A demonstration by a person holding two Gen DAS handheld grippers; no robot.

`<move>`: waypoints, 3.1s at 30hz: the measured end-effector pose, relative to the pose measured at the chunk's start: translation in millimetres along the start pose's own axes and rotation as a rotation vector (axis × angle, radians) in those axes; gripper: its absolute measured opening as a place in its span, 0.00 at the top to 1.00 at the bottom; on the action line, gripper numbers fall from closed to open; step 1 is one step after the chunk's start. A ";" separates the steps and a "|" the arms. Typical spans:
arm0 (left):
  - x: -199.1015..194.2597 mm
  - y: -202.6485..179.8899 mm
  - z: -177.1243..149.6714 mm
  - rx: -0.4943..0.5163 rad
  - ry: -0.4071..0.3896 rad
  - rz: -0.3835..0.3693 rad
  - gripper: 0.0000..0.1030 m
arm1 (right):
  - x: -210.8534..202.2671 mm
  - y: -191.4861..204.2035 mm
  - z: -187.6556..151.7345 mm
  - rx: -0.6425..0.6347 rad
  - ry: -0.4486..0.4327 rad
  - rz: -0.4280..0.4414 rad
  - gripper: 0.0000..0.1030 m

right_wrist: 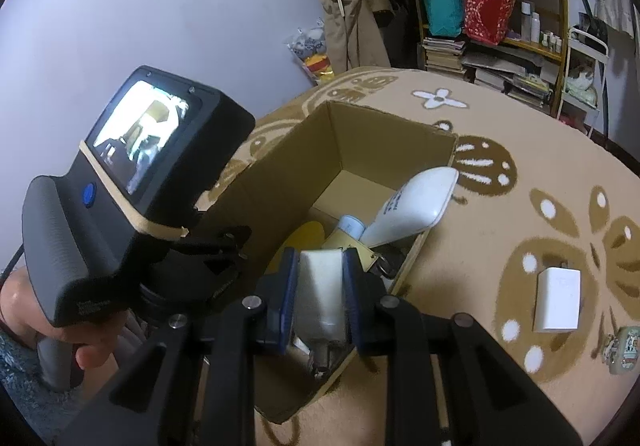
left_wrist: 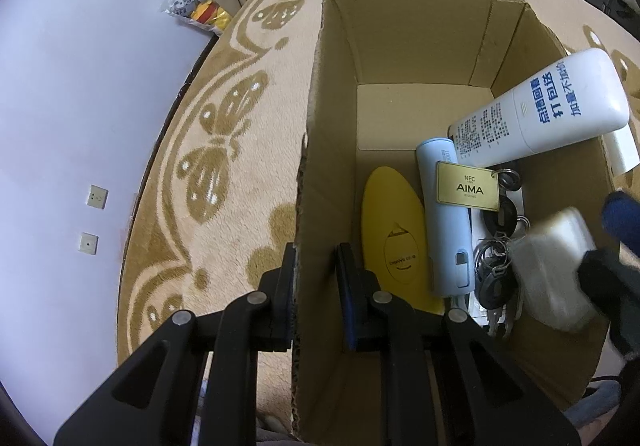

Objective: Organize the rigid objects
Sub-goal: 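Carry the small white charger into the box and release it, then move the right tool back and grasp the white power adapter, then carry the white power adapter into the box and release it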

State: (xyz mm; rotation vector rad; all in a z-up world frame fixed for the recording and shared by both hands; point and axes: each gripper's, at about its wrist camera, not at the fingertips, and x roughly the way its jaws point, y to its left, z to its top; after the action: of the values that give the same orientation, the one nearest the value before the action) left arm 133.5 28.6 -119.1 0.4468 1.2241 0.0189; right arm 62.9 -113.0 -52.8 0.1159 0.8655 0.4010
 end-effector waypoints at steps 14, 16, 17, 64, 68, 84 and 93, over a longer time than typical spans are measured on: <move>-4.4 -6.4 2.5 0.006 -0.004 0.022 0.83 | -45.6 -73.7 11.6 0.116 -0.061 -0.220 0.13; -4.5 -6.5 2.9 0.005 -0.003 0.022 0.83 | -42.0 -91.2 9.7 0.143 -0.052 -0.251 0.13; -4.5 -6.5 3.0 0.003 -0.003 0.023 0.82 | -40.2 -99.1 8.9 0.154 -0.048 -0.261 0.13; -4.2 -11.4 1.5 0.026 -0.010 0.063 0.81 | -39.1 -99.3 -6.6 0.264 -0.104 -0.194 0.46; -3.7 -11.5 2.0 0.025 -0.010 0.061 0.81 | -41.0 -73.5 0.8 0.196 -0.121 -0.131 0.46; -2.3 -9.9 4.0 0.016 -0.010 0.049 0.81 | -17.7 -19.3 -5.9 0.063 -0.093 -0.020 0.46; -2.4 -8.2 3.6 0.014 -0.009 0.044 0.81 | -4.3 -13.5 -10.4 0.069 -0.079 -0.022 0.46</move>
State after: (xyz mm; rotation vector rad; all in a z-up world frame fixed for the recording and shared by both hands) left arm 134.1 19.4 -118.8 0.4853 1.2056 0.0463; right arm 56.4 -127.7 -60.0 0.1849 0.8028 0.3438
